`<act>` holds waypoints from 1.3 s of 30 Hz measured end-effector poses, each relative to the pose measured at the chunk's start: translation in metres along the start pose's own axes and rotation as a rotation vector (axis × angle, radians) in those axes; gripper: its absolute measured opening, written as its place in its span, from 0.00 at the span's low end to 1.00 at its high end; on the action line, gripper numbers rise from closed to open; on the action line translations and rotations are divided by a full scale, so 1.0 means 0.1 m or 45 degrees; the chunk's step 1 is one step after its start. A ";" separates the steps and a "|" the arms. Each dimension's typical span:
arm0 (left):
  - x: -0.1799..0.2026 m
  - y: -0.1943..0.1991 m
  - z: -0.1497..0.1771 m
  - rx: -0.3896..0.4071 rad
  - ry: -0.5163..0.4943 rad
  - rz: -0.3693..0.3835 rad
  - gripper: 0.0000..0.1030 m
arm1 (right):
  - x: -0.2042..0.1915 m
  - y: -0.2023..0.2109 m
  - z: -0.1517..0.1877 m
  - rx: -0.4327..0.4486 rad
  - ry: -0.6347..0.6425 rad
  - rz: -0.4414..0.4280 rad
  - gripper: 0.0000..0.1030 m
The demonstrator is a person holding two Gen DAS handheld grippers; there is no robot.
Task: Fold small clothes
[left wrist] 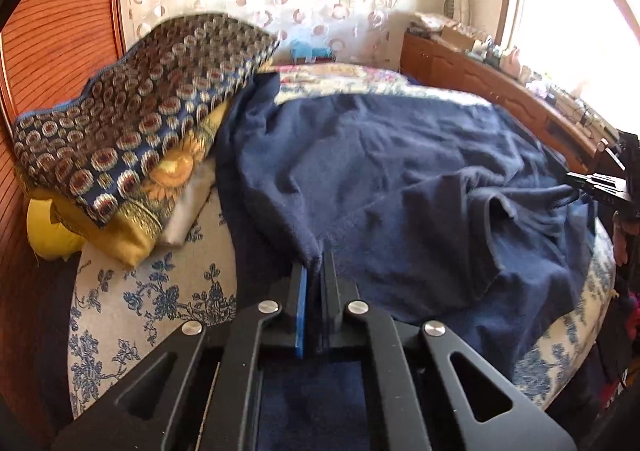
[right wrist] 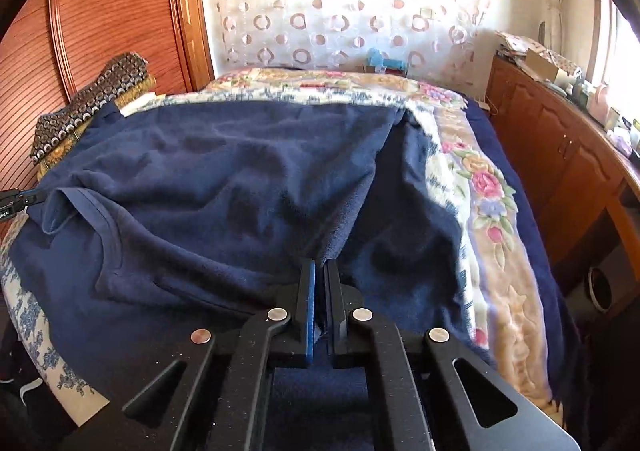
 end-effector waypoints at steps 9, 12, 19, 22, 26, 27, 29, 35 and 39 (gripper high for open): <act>0.14 0.48 -0.04 0.085 -0.005 0.116 0.05 | 0.08 0.56 -0.12 0.123 0.021 0.028 0.02; 0.14 0.59 -0.02 0.094 0.022 0.155 0.05 | 0.15 0.78 -0.11 0.164 0.004 0.043 0.02; 0.04 0.64 0.12 0.062 0.069 0.148 0.05 | 0.19 1.00 0.07 0.185 -0.034 0.055 0.02; -0.01 0.40 0.23 -0.026 0.065 0.097 0.05 | 0.17 0.76 0.24 0.079 -0.055 0.029 0.02; 0.00 0.28 0.26 -0.035 0.008 0.027 0.12 | 0.05 0.46 0.44 -0.028 -0.034 0.053 0.02; 0.00 0.29 0.25 -0.025 0.005 0.024 0.15 | 0.01 0.45 0.44 -0.021 -0.033 0.059 0.02; 0.01 0.33 0.20 -0.002 0.006 0.041 0.25 | -0.02 0.45 0.41 -0.012 -0.033 0.062 0.06; 0.10 0.51 0.18 0.048 -0.027 0.046 0.72 | -0.18 0.66 0.31 0.071 -0.009 0.092 0.25; 0.24 0.67 0.16 0.106 -0.062 0.059 0.72 | -0.46 0.89 0.35 0.123 0.014 -0.006 0.25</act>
Point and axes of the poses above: each gripper's, at about its wrist camera, not at the fingertips, and y roughly against the way its jaws point, x to its right, z to its underside, the point moved 7 cm from there along -y, roughly the way its jaws point, and after that the axes turned 7 degrees about y, right-handed, at the moved point
